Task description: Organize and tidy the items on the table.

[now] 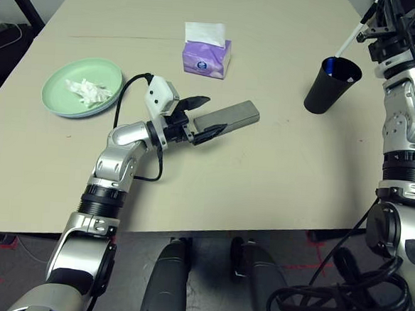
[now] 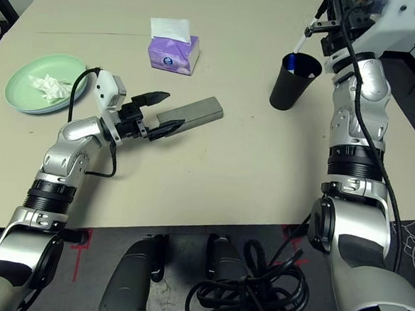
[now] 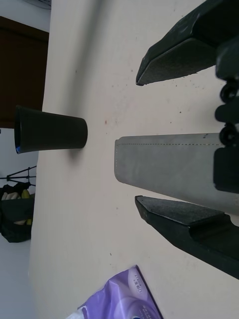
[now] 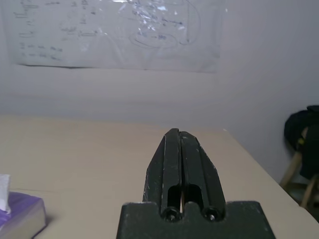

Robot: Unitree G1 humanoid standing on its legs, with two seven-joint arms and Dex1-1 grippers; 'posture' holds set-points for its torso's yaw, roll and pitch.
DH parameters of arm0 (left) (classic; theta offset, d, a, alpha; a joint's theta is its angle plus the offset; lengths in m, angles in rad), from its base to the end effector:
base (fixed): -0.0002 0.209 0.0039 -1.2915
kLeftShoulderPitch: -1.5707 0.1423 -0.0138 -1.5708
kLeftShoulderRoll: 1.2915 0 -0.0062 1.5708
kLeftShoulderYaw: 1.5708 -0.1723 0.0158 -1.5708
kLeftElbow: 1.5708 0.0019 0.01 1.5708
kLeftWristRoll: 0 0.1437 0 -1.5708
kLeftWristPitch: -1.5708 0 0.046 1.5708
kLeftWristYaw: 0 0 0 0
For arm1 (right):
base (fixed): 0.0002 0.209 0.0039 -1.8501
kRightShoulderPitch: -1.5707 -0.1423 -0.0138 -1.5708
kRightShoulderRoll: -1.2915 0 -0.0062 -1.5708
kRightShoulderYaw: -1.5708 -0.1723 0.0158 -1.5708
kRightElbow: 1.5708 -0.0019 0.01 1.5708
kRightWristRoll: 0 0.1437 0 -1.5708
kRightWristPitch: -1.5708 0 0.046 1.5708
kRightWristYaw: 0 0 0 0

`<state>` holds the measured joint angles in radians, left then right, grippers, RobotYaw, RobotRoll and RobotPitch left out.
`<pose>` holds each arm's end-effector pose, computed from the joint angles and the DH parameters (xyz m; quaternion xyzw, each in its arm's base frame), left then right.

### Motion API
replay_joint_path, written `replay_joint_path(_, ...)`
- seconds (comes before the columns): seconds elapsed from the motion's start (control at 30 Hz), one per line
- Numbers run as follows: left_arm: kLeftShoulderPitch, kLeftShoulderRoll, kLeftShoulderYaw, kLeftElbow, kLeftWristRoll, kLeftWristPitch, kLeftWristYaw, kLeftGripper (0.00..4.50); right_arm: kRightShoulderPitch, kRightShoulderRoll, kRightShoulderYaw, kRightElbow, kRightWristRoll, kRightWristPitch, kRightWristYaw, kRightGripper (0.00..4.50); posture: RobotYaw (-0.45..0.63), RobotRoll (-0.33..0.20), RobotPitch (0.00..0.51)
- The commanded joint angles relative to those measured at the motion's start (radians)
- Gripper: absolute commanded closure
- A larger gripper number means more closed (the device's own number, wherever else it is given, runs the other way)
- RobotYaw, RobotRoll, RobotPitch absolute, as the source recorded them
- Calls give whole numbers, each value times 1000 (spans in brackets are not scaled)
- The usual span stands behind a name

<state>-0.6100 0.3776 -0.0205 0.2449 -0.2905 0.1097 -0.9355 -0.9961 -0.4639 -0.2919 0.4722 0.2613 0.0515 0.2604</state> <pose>0.3049 0.1856 0.1701 0.0959 -0.0888 -0.4805 0.8672 0.3218 -0.2405 0.2759 -0.0133 -0.2794 0.0346 0.9594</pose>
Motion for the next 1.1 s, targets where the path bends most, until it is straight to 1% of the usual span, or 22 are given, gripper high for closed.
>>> replay_joint_path(0.03, 0, 11, -10, -4, 1, 7, -14, 0, -23, -16, 1, -21, -9, 65, -33, 4478, 15, 0, 161)
replay_joint_path(0.17, -17, 16, -6, 5, 2, 4, -18, 0, -36, -23, 3, -19, -17, 124, -50, 4478, 16, 0, 163)
replay_joint_path(0.4, -65, 21, 3, 34, -3, -7, -24, 0, -29, -33, 28, 13, -55, 82, -22, 4478, 21, 0, 167)
replay_joint_path(0.67, -59, 25, 4, 24, -4, -5, -24, 0, -15, -50, 56, 17, -93, 59, 6, 4478, 21, 0, 170)
replay_joint_path(0.77, -58, 25, 3, 24, -4, -4, -23, 0, -7, -47, 59, 8, -95, 70, 15, 3784, 20, 0, 169)
replay_joint_path(0.83, -60, 25, 3, 27, -3, -5, -24, 0, 2, -47, 63, -3, -94, 77, 29, 3068, 19, 0, 169)
replay_joint_path(0.87, -60, 25, 2, 29, -3, -4, -24, 0, 6, -44, 61, -8, -90, 81, 28, 2615, 18, 0, 167)
replay_joint_path(0.9, -61, 26, 2, 29, -3, -4, -24, 0, 8, -42, 59, -12, -88, 84, 27, 2295, 18, 0, 167)
replay_joint_path(0.93, -61, 26, 2, 30, -2, -4, -24, 0, 12, -44, 59, -16, -91, 84, 27, 1827, 18, 0, 167)
replay_joint_path(1.0, -61, 25, 1, 29, -2, -3, -24, 0, 17, -45, 60, -22, -92, 84, 28, 1041, 17, 0, 166)
replay_joint_path(1.1, -58, 25, 1, 26, -3, -1, -23, 0, 29, -47, 56, -33, -91, 90, 26, 23, 17, 0, 166)
